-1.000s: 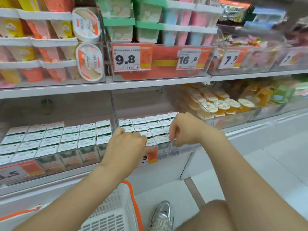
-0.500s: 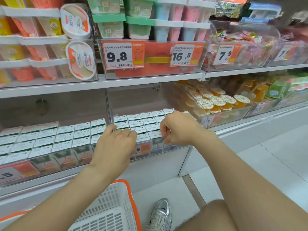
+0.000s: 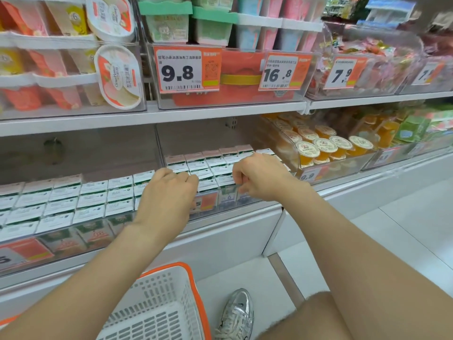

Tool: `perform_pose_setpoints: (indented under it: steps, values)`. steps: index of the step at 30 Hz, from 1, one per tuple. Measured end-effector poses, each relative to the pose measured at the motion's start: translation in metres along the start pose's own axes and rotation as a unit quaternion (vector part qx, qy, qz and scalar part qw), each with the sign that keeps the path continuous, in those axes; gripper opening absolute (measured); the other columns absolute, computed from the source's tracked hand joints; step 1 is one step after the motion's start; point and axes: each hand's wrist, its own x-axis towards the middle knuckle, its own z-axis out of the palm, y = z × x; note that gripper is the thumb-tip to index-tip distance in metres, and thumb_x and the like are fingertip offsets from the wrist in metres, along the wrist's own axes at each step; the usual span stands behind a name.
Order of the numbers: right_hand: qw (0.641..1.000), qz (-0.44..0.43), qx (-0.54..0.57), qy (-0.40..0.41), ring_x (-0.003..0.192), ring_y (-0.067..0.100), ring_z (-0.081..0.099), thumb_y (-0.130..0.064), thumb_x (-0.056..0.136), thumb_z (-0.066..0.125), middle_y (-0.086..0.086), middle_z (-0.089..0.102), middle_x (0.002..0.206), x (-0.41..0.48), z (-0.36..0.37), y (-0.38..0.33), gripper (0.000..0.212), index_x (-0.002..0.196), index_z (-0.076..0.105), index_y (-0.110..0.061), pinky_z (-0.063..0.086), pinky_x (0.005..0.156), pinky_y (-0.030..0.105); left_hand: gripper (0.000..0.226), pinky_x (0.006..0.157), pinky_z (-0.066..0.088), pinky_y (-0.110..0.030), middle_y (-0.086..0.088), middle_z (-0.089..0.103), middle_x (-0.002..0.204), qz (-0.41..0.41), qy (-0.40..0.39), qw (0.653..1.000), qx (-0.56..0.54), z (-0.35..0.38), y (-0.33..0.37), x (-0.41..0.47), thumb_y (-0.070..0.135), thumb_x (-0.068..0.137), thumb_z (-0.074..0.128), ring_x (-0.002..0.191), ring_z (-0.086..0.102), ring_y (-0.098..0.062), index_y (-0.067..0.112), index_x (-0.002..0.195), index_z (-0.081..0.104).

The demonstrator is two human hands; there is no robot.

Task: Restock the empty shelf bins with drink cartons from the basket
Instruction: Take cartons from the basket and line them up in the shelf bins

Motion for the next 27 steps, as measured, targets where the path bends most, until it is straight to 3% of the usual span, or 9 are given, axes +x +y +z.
perform_pose_setpoints:
  steps: [6, 10, 12, 14, 16, 19, 21, 23, 27]
  values:
    - [0.996, 0.029, 0.078, -0.023, 0.071, 0.008, 0.060, -0.013, 0.079, 0.084, -0.017, 0.062, 0.071, 0.003, -0.004, 0.002, 0.022, 0.075, 0.068, -0.028, 0.058, 0.071, 0.035, 0.053, 0.075, 0.033, -0.029, 0.010, 0.048, 0.055, -0.031, -0.040, 0.999, -0.012, -0.001, 0.001, 0.000, 0.014, 0.051, 0.099, 0.055, 0.045, -0.021, 0.026, 0.062, 0.049]
    - [0.993, 0.060, 0.100, -0.027, 0.067, 0.011, 0.064, -0.013, 0.071, 0.066, -0.011, 0.067, 0.068, 0.007, -0.003, -0.002, 0.011, 0.069, 0.071, -0.023, 0.063, 0.065, 0.038, 0.038, 0.108, 0.027, -0.046, 0.009, 0.053, 0.062, -0.032, -0.023, 0.999, 0.022, 0.002, 0.001, -0.005, 0.017, 0.062, 0.092, 0.062, 0.056, -0.020, 0.026, 0.070, 0.057]
    - [0.988, 0.089, 0.123, 0.014, 0.061, 0.016, 0.062, -0.017, 0.069, 0.055, -0.004, 0.068, 0.062, 0.009, -0.001, -0.004, 0.016, 0.064, 0.070, -0.016, 0.062, 0.057, 0.041, 0.033, 0.113, 0.025, -0.056, 0.006, 0.054, 0.069, -0.023, 0.000, 0.999, 0.028, 0.005, 0.002, -0.009, 0.017, 0.066, 0.090, 0.069, 0.058, -0.023, 0.022, 0.078, 0.060]
    - [0.977, 0.125, 0.148, 0.089, 0.067, 0.021, 0.065, -0.018, 0.071, 0.049, 0.001, 0.073, 0.072, 0.014, 0.002, -0.002, 0.025, 0.070, 0.074, -0.016, 0.062, 0.057, 0.044, 0.032, 0.110, 0.032, -0.060, 0.000, 0.056, 0.080, -0.014, 0.017, 1.000, 0.020, 0.006, 0.005, -0.014, 0.020, 0.068, 0.088, 0.080, 0.058, -0.028, 0.016, 0.085, 0.061]
    - [0.966, 0.170, 0.141, 0.134, 0.088, 0.029, 0.067, -0.017, 0.081, 0.050, 0.006, 0.072, 0.101, 0.020, 0.007, 0.004, 0.031, 0.094, 0.078, -0.020, 0.061, 0.076, 0.046, 0.035, 0.107, 0.036, -0.062, -0.009, 0.056, 0.096, -0.013, 0.022, 0.999, 0.019, 0.005, 0.007, -0.017, 0.033, 0.076, 0.082, 0.096, 0.055, -0.033, 0.011, 0.094, 0.062]
    - [0.966, 0.233, 0.091, 0.064, 0.130, 0.041, 0.048, -0.033, 0.095, 0.044, 0.018, 0.053, 0.141, 0.033, 0.021, 0.011, 0.052, 0.143, 0.054, -0.016, 0.044, 0.108, 0.052, 0.040, 0.111, 0.034, -0.062, -0.011, 0.054, 0.110, -0.013, 0.031, 0.999, 0.007, 0.003, 0.003, -0.017, 0.046, 0.088, 0.065, 0.111, 0.050, -0.034, 0.010, 0.103, 0.061]
    - [0.967, 0.242, 0.086, -0.004, 0.156, 0.041, 0.014, -0.046, 0.098, 0.036, 0.016, 0.023, 0.168, 0.041, 0.029, 0.015, 0.065, 0.159, 0.031, -0.025, 0.015, 0.125, 0.059, 0.034, 0.111, 0.035, -0.062, -0.009, 0.053, 0.106, -0.007, 0.039, 0.999, -0.013, 0.004, -0.003, -0.018, 0.045, 0.095, 0.057, 0.110, 0.051, -0.033, 0.012, 0.098, 0.063]
    - [0.963, 0.241, 0.093, -0.070, 0.159, 0.038, -0.012, -0.058, 0.101, 0.028, 0.005, -0.003, 0.175, 0.049, 0.034, 0.019, 0.069, 0.165, 0.012, -0.039, -0.005, 0.126, 0.062, 0.032, 0.110, 0.035, -0.061, -0.006, 0.057, 0.101, 0.003, 0.044, 0.999, -0.021, 0.004, -0.011, -0.019, 0.044, 0.098, 0.054, 0.112, 0.054, -0.032, 0.014, 0.093, 0.064]
    - [0.955, 0.251, 0.087, -0.134, 0.157, 0.036, -0.021, -0.073, 0.100, 0.013, -0.003, -0.017, 0.174, 0.052, 0.035, 0.020, 0.072, 0.163, -0.006, -0.046, -0.011, 0.124, 0.064, 0.032, 0.109, 0.035, -0.058, 0.001, 0.063, 0.093, 0.011, 0.045, 0.999, -0.023, 0.003, -0.020, -0.018, 0.049, 0.097, 0.058, 0.113, 0.057, -0.028, 0.019, 0.086, 0.066]
